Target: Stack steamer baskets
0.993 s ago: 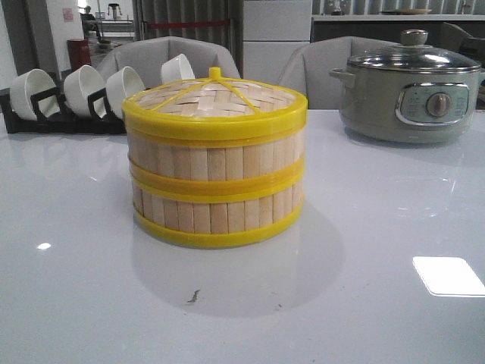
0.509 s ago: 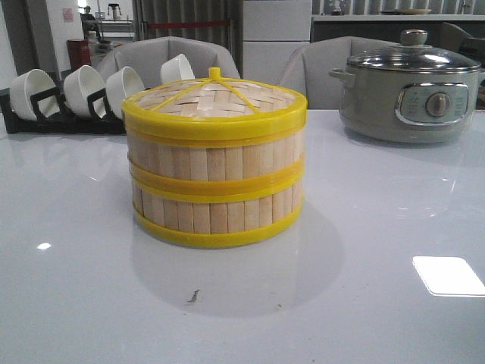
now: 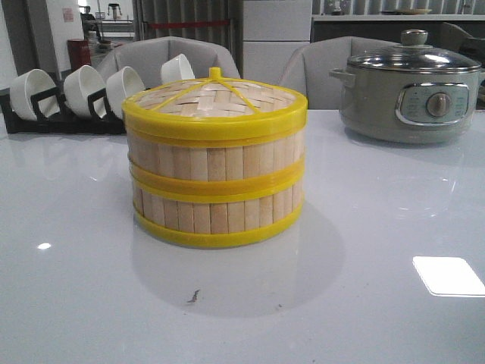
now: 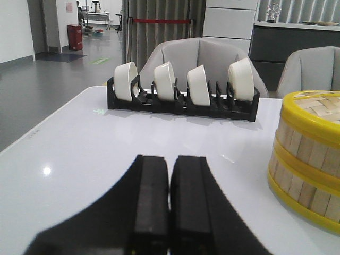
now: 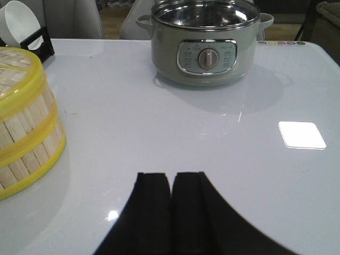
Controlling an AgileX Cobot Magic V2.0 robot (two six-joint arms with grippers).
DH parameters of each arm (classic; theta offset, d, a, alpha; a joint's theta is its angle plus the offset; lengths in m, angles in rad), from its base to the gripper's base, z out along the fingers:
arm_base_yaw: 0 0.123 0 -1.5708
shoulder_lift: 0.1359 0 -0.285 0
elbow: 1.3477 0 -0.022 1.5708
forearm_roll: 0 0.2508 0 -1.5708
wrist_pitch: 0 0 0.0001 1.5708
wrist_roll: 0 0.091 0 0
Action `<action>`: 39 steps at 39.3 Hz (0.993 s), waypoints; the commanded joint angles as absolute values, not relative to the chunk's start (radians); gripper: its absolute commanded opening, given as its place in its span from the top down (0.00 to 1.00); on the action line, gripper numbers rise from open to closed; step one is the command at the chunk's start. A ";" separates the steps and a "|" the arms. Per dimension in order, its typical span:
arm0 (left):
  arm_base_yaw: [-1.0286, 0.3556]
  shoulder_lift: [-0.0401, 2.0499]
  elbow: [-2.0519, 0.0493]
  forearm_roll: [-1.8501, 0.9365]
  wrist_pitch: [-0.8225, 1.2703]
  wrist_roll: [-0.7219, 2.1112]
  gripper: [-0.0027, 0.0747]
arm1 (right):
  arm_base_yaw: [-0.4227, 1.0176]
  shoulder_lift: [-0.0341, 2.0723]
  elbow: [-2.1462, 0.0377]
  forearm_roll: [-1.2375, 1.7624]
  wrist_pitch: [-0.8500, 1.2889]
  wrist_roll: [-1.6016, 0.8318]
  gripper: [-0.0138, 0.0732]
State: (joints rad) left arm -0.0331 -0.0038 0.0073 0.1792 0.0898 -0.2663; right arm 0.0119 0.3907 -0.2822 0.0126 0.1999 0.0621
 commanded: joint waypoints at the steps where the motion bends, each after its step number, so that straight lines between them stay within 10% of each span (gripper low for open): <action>1: -0.030 -0.017 0.008 0.189 0.000 -0.281 0.85 | 0.006 0.394 -0.312 0.012 0.120 0.051 0.78; 39: -0.030 -0.019 0.008 0.180 -0.024 -0.151 0.85 | 0.006 0.394 -0.312 0.012 0.120 0.051 0.78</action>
State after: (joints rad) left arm -0.0331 -0.0038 0.0073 0.1883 0.0611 -0.1537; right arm 0.0119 0.3907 -0.2822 0.0126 0.1999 0.0621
